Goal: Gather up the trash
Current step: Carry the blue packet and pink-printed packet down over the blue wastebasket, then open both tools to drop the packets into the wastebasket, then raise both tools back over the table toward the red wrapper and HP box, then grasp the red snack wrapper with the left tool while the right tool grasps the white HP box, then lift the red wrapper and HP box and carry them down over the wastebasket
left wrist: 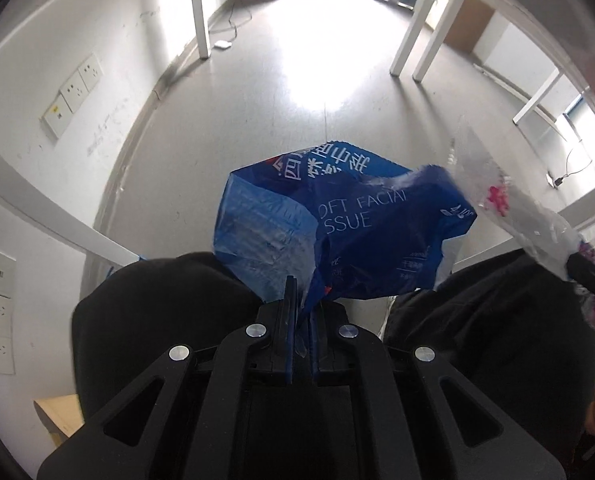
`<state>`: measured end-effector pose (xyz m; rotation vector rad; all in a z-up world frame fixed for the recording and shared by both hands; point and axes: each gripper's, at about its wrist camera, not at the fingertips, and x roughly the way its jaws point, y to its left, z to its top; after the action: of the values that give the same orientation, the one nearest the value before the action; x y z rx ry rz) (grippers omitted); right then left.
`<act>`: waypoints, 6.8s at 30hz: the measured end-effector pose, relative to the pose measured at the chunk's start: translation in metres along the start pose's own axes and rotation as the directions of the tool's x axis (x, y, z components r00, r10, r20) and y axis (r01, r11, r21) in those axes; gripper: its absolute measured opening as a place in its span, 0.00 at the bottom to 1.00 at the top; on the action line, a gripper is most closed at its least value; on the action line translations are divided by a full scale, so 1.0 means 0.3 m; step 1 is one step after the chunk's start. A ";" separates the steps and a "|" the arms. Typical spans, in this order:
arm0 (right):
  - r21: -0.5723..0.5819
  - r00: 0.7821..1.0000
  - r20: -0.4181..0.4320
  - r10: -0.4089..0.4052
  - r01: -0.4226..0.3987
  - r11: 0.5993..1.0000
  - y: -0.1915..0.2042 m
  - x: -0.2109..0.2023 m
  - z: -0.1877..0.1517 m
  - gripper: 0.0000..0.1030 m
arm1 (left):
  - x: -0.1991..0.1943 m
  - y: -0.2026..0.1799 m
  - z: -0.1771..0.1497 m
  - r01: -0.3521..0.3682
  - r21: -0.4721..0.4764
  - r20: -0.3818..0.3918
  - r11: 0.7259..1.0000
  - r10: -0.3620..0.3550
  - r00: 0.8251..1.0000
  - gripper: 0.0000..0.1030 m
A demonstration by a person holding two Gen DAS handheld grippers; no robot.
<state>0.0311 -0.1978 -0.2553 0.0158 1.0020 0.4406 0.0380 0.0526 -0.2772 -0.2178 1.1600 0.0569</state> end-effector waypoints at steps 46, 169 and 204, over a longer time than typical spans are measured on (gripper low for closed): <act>0.336 0.920 -0.384 -0.082 0.222 0.916 -0.317 0.934 0.205 0.24 | 0.777 -0.127 0.336 -0.097 -0.043 -0.350 0.994 0.075 0.934 0.28; 0.010 0.967 0.156 0.204 -0.208 0.978 -0.060 0.051 1.271 0.87 | -0.342 -0.285 1.184 -0.080 0.084 0.456 0.993 0.033 0.889 0.72; 0.000 0.905 0.265 0.332 -0.344 0.939 -0.093 -0.059 1.146 0.30 | -0.624 -0.174 0.859 0.091 -0.100 0.547 0.991 -0.021 0.837 0.09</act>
<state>0.3137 -0.1656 -0.0592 0.2884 0.7475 0.7141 0.2039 0.0658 -0.0008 -0.3204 0.5752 0.1300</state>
